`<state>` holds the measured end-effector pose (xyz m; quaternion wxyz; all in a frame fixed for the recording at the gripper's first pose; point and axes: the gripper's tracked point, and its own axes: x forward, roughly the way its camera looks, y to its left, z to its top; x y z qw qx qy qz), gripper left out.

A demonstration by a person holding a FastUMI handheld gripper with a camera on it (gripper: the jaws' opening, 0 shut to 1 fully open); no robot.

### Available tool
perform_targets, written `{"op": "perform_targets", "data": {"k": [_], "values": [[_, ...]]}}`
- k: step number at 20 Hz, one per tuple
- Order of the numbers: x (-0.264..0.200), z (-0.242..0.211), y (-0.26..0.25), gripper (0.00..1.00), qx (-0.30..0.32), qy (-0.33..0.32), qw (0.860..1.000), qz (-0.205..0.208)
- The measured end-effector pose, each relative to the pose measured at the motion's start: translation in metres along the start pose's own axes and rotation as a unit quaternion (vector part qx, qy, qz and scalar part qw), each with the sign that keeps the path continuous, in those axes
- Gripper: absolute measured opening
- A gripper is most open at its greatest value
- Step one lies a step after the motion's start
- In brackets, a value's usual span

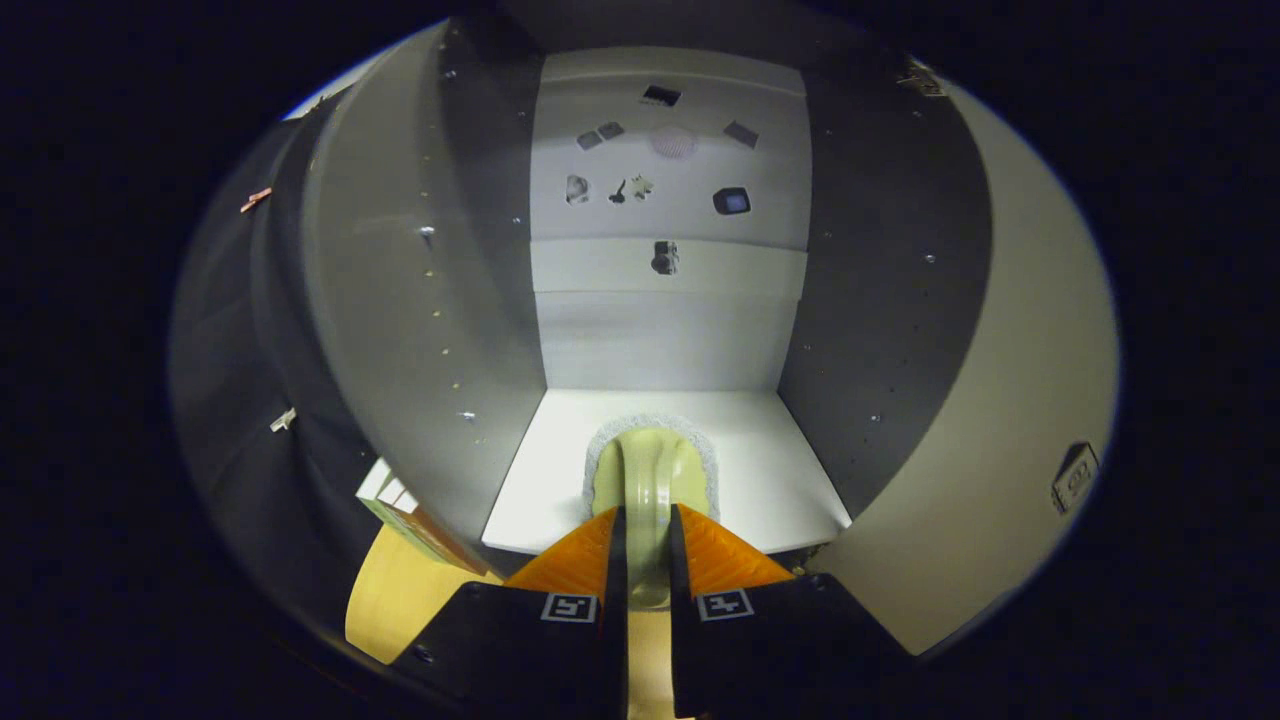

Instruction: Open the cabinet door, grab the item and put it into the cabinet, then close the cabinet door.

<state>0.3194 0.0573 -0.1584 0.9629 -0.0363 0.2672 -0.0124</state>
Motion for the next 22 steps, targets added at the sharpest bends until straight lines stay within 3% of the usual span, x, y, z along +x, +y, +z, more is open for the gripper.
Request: {"op": "perform_targets", "data": {"k": [7, 15, 20, 22], "values": [[0.096, -0.011, -0.017, 0.22, 0.051, 0.072, 0.996, -0.003], [0.133, -0.013, -0.016, 0.22, 0.047, 0.068, 0.997, 0.002], [0.128, 0.000, -0.013, 0.33, 0.030, 0.028, 0.999, 0.004], [0.113, 0.014, -0.009, 0.51, 0.024, -0.002, 1.000, 0.009]]}}
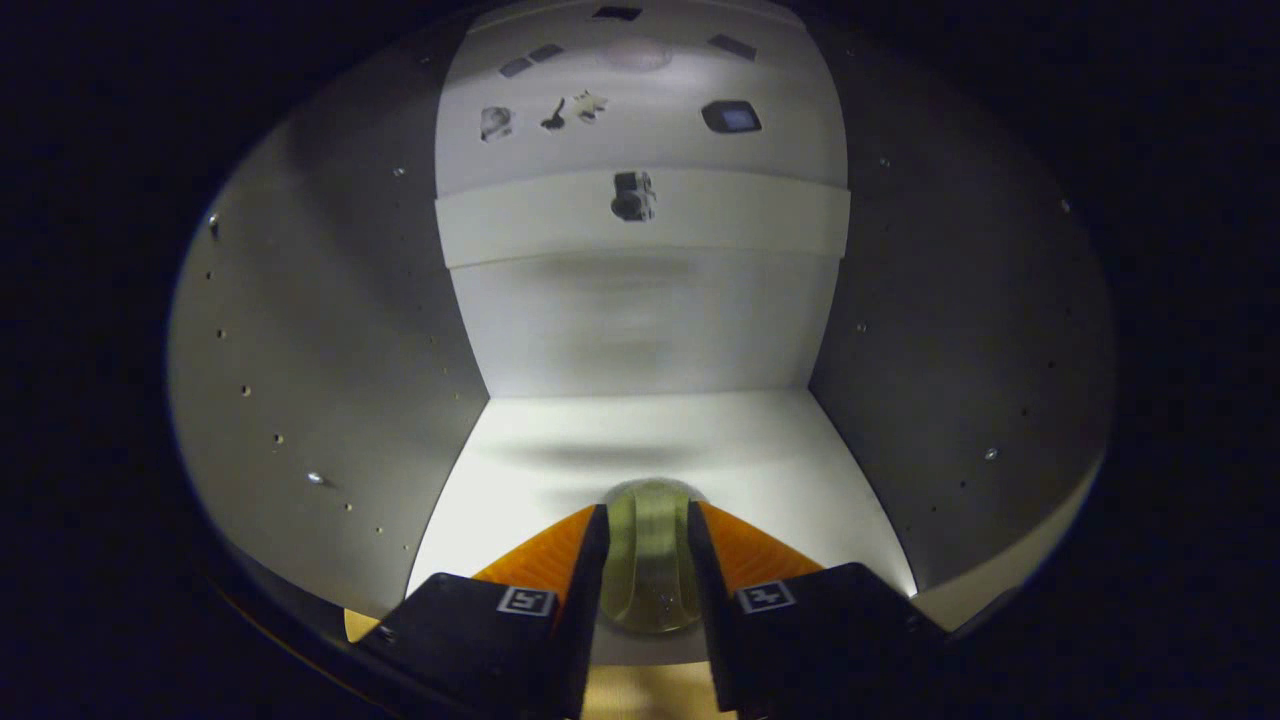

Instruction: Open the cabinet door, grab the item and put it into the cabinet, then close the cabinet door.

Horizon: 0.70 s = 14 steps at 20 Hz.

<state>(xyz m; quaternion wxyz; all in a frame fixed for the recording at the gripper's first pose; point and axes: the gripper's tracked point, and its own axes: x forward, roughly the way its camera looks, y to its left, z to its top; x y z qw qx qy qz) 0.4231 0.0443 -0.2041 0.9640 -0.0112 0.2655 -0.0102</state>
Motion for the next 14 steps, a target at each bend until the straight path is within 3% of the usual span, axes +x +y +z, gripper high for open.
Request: {"op": "perform_targets", "data": {"k": [1, 5, 14], "values": [[-0.014, 0.008, 0.002, 0.56, -0.005, -0.019, 1.000, 0.002], [-0.088, 0.034, 0.005, 0.56, -0.007, -0.106, 0.994, -0.003], [-0.242, 0.021, 0.004, 0.56, -0.006, -0.202, 0.979, -0.017]]}}
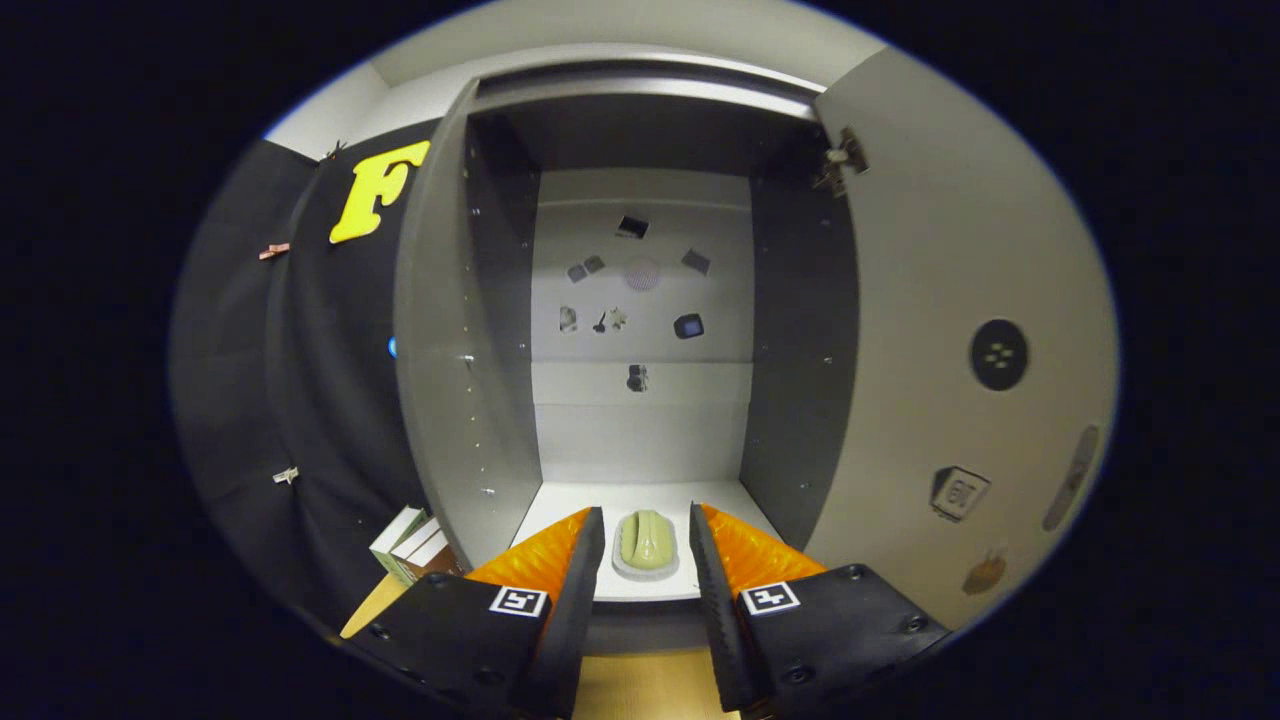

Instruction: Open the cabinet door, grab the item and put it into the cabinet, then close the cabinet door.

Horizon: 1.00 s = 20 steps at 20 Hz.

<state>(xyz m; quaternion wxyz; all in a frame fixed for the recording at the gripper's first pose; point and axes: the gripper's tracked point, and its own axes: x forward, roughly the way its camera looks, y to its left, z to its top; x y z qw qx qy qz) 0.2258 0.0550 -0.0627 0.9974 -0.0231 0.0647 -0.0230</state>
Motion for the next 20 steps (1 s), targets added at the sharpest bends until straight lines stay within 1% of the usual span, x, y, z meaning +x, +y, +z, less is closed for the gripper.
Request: {"op": "perform_targets", "data": {"k": [2, 5, 6, 7, 10, 12, 13, 17, 20], "values": [[-0.028, 0.001, 0.004, 0.56, 0.007, -0.010, 1.000, 0.004], [-0.070, 0.004, 0.006, 0.74, 0.021, -0.034, 0.999, 0.004], [-0.083, 0.003, 0.002, 0.74, 0.023, -0.040, 0.999, -0.002], [-0.097, 0.003, -0.001, 0.79, 0.024, -0.045, 0.999, -0.004], [-0.140, 0.005, -0.013, 0.99, 0.035, -0.057, 0.998, 0.001], [-0.168, 0.004, -0.032, 0.99, 0.046, -0.060, 0.997, 0.001], [-0.183, 0.004, -0.038, 0.99, 0.050, -0.060, 0.997, 0.009], [-0.243, 0.009, -0.083, 0.99, 0.031, -0.072, 0.997, 0.023], [-0.270, 0.007, -0.119, 0.98, 0.028, -0.073, 0.996, 0.034]]}}
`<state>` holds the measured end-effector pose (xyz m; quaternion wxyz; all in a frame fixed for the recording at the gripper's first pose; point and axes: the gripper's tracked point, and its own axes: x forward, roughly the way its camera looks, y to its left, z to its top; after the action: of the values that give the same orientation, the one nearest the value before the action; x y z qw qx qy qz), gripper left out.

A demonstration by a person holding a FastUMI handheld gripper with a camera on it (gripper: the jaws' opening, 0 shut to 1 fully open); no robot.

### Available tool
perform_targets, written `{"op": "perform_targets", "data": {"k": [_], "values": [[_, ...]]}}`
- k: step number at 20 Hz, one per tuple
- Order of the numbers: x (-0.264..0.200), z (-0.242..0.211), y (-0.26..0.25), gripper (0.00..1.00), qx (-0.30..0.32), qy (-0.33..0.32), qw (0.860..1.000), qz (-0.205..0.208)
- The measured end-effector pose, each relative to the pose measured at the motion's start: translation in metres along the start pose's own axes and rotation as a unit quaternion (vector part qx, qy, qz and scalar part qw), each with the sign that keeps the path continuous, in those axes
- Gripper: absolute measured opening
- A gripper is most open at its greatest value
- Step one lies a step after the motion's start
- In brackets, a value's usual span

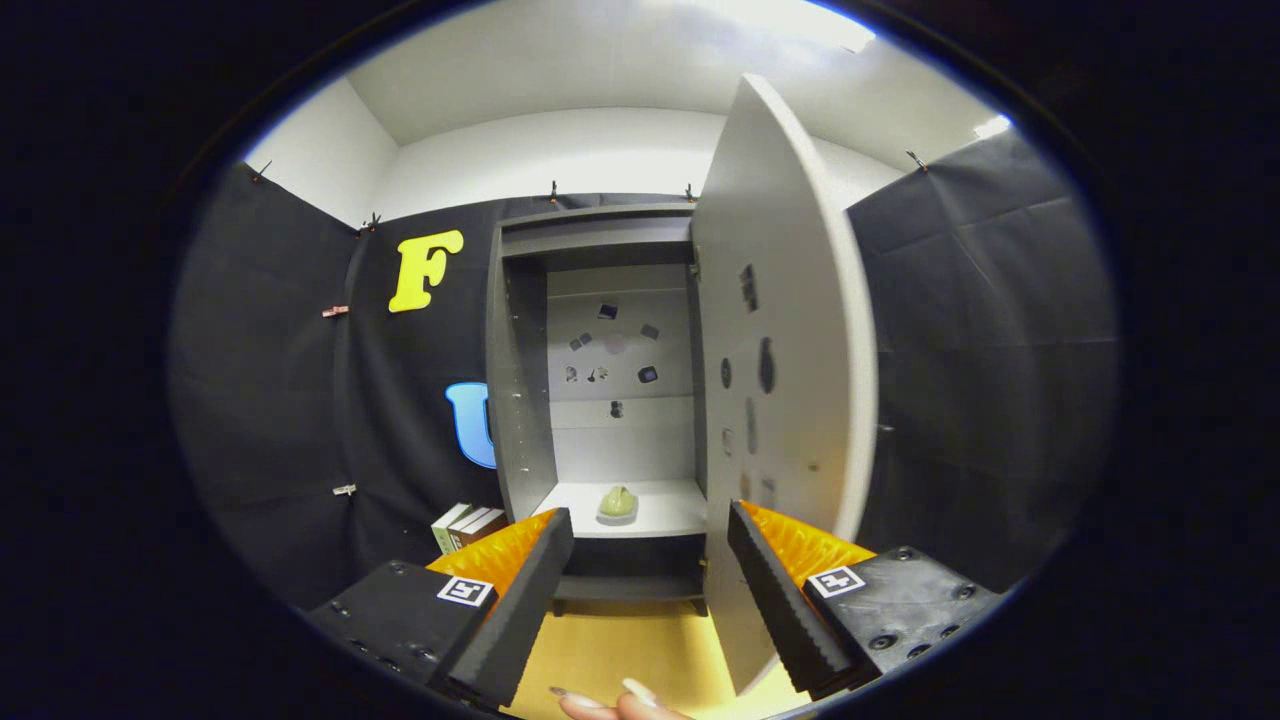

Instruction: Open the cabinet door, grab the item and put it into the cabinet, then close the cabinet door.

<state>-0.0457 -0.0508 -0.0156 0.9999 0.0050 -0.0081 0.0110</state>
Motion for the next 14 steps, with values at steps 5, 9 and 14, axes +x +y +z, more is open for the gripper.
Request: {"op": "perform_targets", "data": {"k": [5, 9, 14], "values": [[-0.023, 0.006, -0.063, 0.98, 0.001, -0.016, 1.000, 0.008], [-0.023, 0.000, -0.114, 0.98, 0.009, -0.010, 1.000, -0.010], [0.002, 0.014, -0.152, 0.98, 0.028, 0.000, 0.999, -0.024]]}}
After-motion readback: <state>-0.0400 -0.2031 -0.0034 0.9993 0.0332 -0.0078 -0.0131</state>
